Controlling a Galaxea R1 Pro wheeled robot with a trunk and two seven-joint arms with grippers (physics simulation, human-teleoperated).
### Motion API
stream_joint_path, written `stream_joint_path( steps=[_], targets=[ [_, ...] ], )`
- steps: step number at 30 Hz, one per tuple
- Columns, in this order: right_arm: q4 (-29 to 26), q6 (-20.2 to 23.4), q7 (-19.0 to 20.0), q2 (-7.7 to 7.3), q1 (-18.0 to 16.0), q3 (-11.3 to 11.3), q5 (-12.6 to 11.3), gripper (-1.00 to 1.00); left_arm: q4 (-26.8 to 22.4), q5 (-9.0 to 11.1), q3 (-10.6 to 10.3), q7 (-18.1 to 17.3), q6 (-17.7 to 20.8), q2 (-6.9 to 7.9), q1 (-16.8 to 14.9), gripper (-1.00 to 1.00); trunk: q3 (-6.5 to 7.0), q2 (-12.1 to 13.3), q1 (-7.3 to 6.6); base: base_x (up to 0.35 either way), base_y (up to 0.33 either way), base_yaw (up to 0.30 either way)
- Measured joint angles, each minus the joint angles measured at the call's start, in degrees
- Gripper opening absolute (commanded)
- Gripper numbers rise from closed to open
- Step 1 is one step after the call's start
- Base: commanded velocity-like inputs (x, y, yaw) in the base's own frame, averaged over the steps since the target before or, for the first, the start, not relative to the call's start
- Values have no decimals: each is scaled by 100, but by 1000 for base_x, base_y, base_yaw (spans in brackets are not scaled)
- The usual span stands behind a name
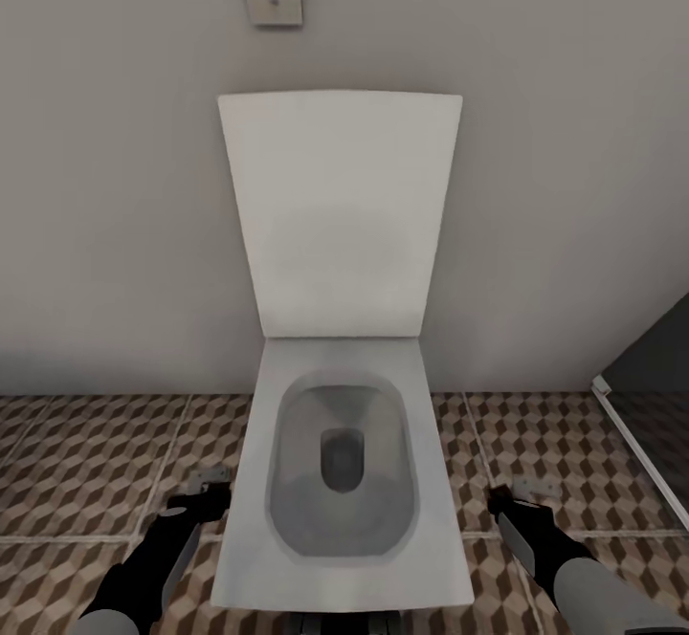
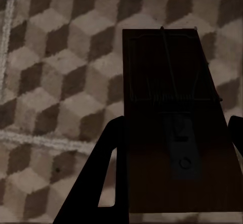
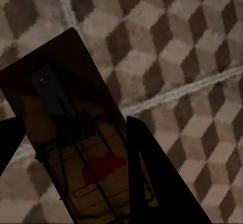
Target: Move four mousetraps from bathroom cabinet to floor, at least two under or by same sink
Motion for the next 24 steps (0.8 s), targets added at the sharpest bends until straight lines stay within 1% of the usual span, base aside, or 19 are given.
stream_joint_path(
  steps=[12,20,24],
  targets=[
    [0,0,-12,13,0,24,13,-100,38,1,6,-4,16,-5,0,-100,-266,-16,31,0,0,0],
    [1,-7,35,-7,0,49,2,-100,93,24,20,-39,-20,3,0,-100,-443,-27,51,0,0,0],
    [0,-15,118,-5,0,53,81,-100,96,22,15,-24,-41,4,0,-100,-532,-32,62,0,0,0]
  ],
)
